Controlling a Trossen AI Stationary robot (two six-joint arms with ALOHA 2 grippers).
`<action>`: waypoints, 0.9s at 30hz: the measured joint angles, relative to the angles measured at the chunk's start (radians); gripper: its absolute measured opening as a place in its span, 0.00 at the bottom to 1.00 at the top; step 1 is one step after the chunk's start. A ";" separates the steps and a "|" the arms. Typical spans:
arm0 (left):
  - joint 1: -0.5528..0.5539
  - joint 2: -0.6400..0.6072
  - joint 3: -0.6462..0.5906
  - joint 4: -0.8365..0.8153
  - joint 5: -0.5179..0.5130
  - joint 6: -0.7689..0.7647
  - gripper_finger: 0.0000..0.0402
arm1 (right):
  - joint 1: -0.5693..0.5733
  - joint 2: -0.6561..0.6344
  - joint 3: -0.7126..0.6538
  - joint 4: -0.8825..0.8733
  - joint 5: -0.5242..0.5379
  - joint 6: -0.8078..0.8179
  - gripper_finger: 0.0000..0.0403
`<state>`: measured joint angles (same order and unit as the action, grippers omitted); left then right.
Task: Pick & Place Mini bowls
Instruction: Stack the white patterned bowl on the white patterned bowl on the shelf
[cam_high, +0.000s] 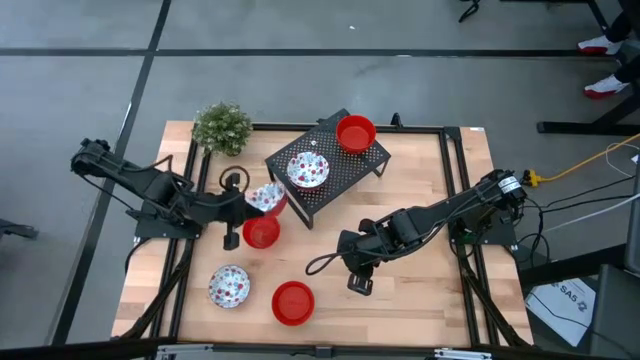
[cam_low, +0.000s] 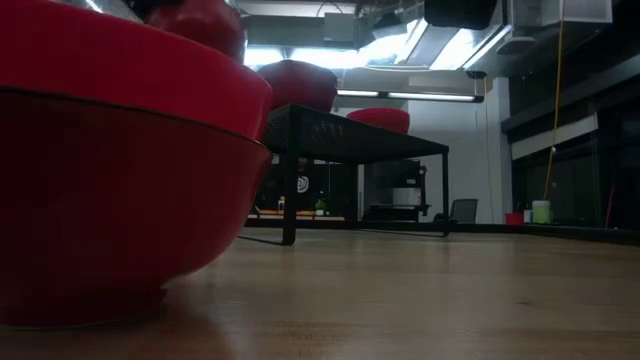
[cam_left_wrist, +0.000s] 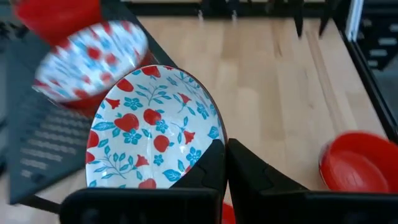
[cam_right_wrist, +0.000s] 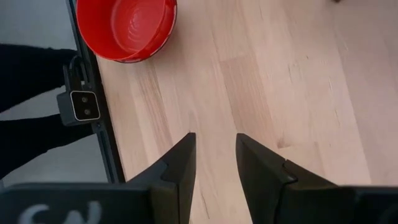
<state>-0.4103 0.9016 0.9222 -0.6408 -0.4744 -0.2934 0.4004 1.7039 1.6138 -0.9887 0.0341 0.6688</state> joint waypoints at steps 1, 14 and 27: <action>0.000 0.000 0.012 0.000 -0.013 0.008 0.01 | 0.000 0.000 0.000 0.000 0.000 -0.001 0.28; 0.000 0.014 0.153 0.011 -0.251 0.226 0.01 | 0.000 0.000 0.000 0.001 0.000 -0.003 0.28; 0.175 0.130 0.292 0.009 -0.173 0.484 0.01 | 0.000 0.000 0.000 0.006 0.000 0.004 0.28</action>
<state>-0.2353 1.0320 1.2145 -0.6314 -0.6471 0.1906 0.4000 1.7039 1.6138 -0.9828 0.0341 0.6730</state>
